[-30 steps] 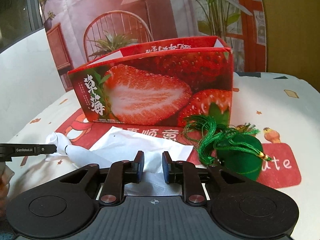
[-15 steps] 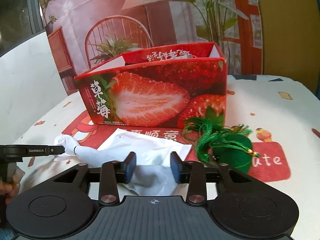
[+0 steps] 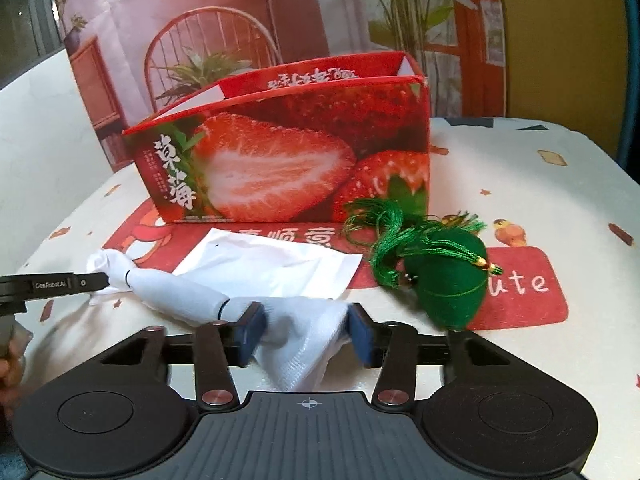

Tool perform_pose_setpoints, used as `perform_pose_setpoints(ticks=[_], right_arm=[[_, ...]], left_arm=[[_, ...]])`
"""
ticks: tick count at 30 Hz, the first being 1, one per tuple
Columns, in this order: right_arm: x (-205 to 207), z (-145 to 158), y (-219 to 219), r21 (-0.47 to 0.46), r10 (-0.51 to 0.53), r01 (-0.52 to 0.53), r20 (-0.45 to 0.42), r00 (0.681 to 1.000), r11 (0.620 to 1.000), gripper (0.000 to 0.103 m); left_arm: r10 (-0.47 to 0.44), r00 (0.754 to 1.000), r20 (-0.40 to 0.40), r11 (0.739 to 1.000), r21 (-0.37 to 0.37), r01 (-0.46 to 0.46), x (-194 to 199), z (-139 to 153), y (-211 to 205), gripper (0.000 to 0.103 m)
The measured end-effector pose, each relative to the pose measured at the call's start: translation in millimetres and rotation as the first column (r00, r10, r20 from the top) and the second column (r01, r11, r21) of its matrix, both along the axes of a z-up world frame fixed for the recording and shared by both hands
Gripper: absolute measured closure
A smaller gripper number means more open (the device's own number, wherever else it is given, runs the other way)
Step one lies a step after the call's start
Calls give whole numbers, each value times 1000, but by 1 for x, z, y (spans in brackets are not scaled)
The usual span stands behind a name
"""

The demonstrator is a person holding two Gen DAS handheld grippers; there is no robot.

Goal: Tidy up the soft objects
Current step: 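Lift the white sock with both tools and carry it over the red box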

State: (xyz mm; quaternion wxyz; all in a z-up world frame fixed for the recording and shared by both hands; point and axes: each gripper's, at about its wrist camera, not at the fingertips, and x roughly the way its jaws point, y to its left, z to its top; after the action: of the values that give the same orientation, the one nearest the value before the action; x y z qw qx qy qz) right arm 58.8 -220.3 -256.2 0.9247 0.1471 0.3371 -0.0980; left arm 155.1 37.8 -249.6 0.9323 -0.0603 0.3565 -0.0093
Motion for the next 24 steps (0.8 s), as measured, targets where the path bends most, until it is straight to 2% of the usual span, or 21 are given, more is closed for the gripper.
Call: perform_pose_setpoints(ticks=[2, 5, 15, 24], right_arm=[[1, 2, 1, -10, 6, -6, 10, 1000, 1000, 70], [1, 8, -1, -3, 18, -18, 41, 999, 1000, 76], [8, 50, -6, -59, 67, -58, 164, 984, 997, 78], [23, 83, -20, -96, 81, -60, 229, 970, 994, 78]], left_arm=[[-2, 1000, 5, 1000, -6, 2, 0, 1, 0, 92], [-5, 1000, 24, 1000, -4, 6, -2, 4, -2, 94], [-36, 987, 157, 999, 2, 36, -12, 45, -10, 95], [-61, 966, 253, 998, 0, 63, -3, 90, -20, 95]])
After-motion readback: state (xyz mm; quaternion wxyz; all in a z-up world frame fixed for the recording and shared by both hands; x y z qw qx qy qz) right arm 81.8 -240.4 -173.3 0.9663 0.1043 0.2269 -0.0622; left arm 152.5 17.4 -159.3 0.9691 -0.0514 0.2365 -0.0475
